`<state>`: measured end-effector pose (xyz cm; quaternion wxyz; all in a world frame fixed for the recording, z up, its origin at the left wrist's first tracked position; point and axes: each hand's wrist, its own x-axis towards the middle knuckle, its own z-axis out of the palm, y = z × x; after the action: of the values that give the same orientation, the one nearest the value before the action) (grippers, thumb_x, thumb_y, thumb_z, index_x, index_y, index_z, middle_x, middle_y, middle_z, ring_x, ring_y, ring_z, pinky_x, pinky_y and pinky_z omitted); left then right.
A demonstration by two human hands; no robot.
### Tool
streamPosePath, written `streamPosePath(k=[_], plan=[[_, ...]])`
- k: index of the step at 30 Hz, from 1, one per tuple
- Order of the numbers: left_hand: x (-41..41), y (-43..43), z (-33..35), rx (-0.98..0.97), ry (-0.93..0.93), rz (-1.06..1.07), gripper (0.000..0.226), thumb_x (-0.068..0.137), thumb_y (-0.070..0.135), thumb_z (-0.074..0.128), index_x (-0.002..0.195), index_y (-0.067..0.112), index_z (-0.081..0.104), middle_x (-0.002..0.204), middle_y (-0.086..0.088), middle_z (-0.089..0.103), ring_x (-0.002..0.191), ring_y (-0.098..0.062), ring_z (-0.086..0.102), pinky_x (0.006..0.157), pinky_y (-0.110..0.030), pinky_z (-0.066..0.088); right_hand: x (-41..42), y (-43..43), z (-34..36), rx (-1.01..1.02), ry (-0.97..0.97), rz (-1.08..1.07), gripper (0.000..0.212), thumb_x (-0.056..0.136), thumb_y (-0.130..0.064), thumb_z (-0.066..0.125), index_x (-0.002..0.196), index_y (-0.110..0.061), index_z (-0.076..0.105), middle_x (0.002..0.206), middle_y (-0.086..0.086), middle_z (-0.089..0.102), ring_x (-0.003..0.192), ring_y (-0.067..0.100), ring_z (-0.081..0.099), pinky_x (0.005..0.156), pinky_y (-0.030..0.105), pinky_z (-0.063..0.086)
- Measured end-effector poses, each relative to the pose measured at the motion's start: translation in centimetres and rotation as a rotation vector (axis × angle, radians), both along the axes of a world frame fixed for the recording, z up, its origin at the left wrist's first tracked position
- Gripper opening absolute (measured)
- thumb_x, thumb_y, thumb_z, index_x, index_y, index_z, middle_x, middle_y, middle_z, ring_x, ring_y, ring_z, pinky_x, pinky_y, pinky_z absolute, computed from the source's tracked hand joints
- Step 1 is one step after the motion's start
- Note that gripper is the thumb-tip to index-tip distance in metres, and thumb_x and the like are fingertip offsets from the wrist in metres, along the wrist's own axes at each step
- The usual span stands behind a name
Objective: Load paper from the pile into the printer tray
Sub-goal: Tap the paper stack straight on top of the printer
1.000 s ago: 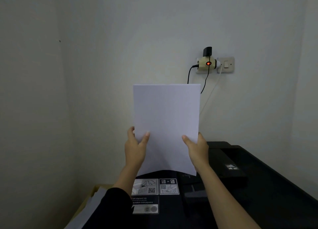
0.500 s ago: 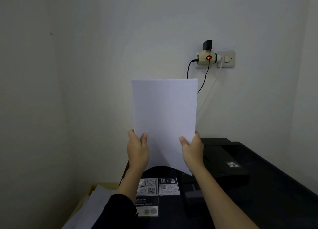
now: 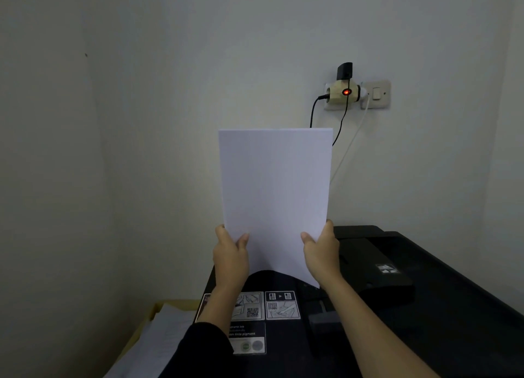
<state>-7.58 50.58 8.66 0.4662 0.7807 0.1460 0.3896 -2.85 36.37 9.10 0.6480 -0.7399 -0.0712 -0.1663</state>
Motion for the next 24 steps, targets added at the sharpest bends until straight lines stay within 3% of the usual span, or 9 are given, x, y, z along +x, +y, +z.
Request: streamPosePath(k=[3, 6, 8, 11, 14, 16, 18, 21, 24], plan=[[-0.1, -0.3, 0.3, -0.019, 0.0, 0.024, 0.026, 0.096, 0.008, 0.05, 0.116, -0.006, 0.04, 0.098, -0.011, 0.054, 0.087, -0.018, 0.051, 0.074, -0.024, 0.04, -0.5, 0.5, 0.2, -0.009, -0.004, -0.046, 0.029, 0.092, 0.001, 0.052, 0.12, 0.004, 0.044, 0.118, 0.02, 0.056, 0.106, 0.032, 0.057, 0.087, 0.032, 0.046], [-0.4, -0.7, 1.3, -0.023, 0.01, 0.074, 0.03, 0.096, 0.007, 0.05, 0.122, -0.005, 0.039, 0.104, -0.019, 0.06, 0.086, -0.022, 0.053, 0.071, -0.03, 0.041, -1.0, 0.8, 1.2, -0.034, -0.046, -0.121, 0.022, 0.089, 0.003, 0.053, 0.111, 0.007, 0.048, 0.107, 0.023, 0.058, 0.089, 0.033, 0.058, 0.081, 0.041, 0.052], [-0.9, -0.9, 2.3, 0.011, 0.031, 0.124, 0.036, 0.096, 0.011, 0.051, 0.127, -0.003, 0.038, 0.109, -0.024, 0.062, 0.091, -0.032, 0.059, 0.072, -0.035, 0.044, -1.3, 0.6, 2.4, -0.052, -0.053, -0.146, 0.017, 0.087, 0.004, 0.052, 0.103, 0.006, 0.05, 0.097, 0.018, 0.058, 0.075, 0.028, 0.055, 0.067, 0.035, 0.051], [-1.1, -0.5, 3.9, 0.036, 0.168, 0.16, 0.036, 0.093, 0.011, 0.051, 0.126, -0.001, 0.042, 0.114, -0.024, 0.061, 0.103, -0.039, 0.059, 0.071, -0.034, 0.04, -1.4, -0.2, 4.4, -0.08, 0.028, -0.094, 0.012, 0.082, 0.004, 0.046, 0.092, 0.001, 0.052, 0.083, 0.008, 0.052, 0.057, 0.016, 0.044, 0.046, 0.023, 0.036], [-0.6, 1.3, 4.6, 0.069, 0.33, 0.162, 0.033, 0.091, 0.011, 0.049, 0.121, -0.003, 0.053, 0.124, -0.022, 0.058, 0.113, -0.038, 0.056, 0.082, -0.035, 0.045, -1.2, -1.1, 4.8, -0.08, 0.187, -0.014, 0.012, 0.082, 0.004, 0.043, 0.076, 0.002, 0.053, 0.075, 0.01, 0.05, 0.06, 0.022, 0.048, 0.055, 0.024, 0.034], [-1.0, 1.3, 4.0, 0.12, 0.495, 0.089, 0.032, 0.095, 0.012, 0.045, 0.118, -0.004, 0.059, 0.126, -0.02, 0.057, 0.116, -0.035, 0.055, 0.078, -0.029, 0.042, -1.1, -1.4, 4.1, -0.074, 0.308, 0.022, 0.028, 0.084, 0.002, 0.043, 0.105, 0.015, 0.056, 0.102, 0.02, 0.064, 0.089, 0.034, 0.066, 0.066, 0.029, 0.037], [-1.6, 1.3, 3.2, 0.144, 0.587, 0.068, 0.032, 0.097, 0.01, 0.042, 0.121, -0.005, 0.058, 0.127, -0.021, 0.058, 0.117, -0.035, 0.056, 0.078, -0.027, 0.046, -1.2, -1.5, 3.2, -0.156, 0.403, 0.062, 0.028, 0.086, 0.001, 0.045, 0.108, 0.014, 0.055, 0.114, 0.024, 0.063, 0.102, 0.037, 0.065, 0.07, 0.03, 0.04], [-2.1, 1.3, 1.8, 0.188, 0.71, 0.023, 0.03, 0.096, 0.008, 0.042, 0.119, -0.006, 0.056, 0.129, -0.023, 0.056, 0.119, -0.035, 0.056, 0.093, -0.033, 0.05, -1.6, -1.7, 2.4, -0.322, 0.478, 0.125, 0.018, 0.088, 0.003, 0.048, 0.104, 0.007, 0.056, 0.096, 0.017, 0.059, 0.071, 0.025, 0.057, 0.061, 0.026, 0.042], [-2.9, 1.1, 1.0, 0.14, 0.829, -0.036, 0.018, 0.098, 0.011, 0.04, 0.095, 0.006, 0.057, 0.116, -0.015, 0.06, 0.105, -0.029, 0.055, 0.092, -0.033, 0.045, -1.6, -1.6, 1.5, -0.436, 0.525, 0.13, 0.024, 0.086, 0.004, 0.054, 0.109, 0.009, 0.058, 0.093, 0.016, 0.057, 0.073, 0.025, 0.054, 0.066, 0.029, 0.041]])
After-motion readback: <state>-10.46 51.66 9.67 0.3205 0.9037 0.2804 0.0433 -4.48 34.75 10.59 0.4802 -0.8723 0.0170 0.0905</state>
